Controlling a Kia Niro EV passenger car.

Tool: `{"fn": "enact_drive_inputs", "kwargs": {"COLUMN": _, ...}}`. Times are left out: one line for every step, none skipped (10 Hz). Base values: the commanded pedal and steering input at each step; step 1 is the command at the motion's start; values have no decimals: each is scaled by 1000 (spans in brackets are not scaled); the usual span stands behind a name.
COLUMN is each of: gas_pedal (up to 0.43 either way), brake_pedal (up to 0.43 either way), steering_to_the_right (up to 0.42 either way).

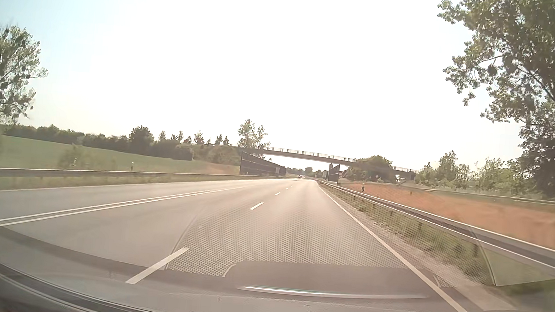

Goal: Follow the waypoints while adhering to traffic rules and regulations

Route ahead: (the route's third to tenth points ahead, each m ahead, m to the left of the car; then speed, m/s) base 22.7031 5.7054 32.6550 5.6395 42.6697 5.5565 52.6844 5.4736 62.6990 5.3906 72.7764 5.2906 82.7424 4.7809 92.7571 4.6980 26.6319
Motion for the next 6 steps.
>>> {"fn": "enact_drive_inputs", "kwargs": {"gas_pedal": 461, "brake_pedal": 6, "steering_to_the_right": 7}}
{"fn": "enact_drive_inputs", "kwargs": {"gas_pedal": 461, "brake_pedal": 6, "steering_to_the_right": 7}}
{"fn": "enact_drive_inputs", "kwargs": {"gas_pedal": 461, "brake_pedal": 6, "steering_to_the_right": 7}}
{"fn": "enact_drive_inputs", "kwargs": {"gas_pedal": 461, "brake_pedal": 6, "steering_to_the_right": 7}}
{"fn": "enact_drive_inputs", "kwargs": {"gas_pedal": 461, "brake_pedal": 6, "steering_to_the_right": 7}}
{"fn": "enact_drive_inputs", "kwargs": {"gas_pedal": 461, "brake_pedal": 6, "steering_to_the_right": 7}}
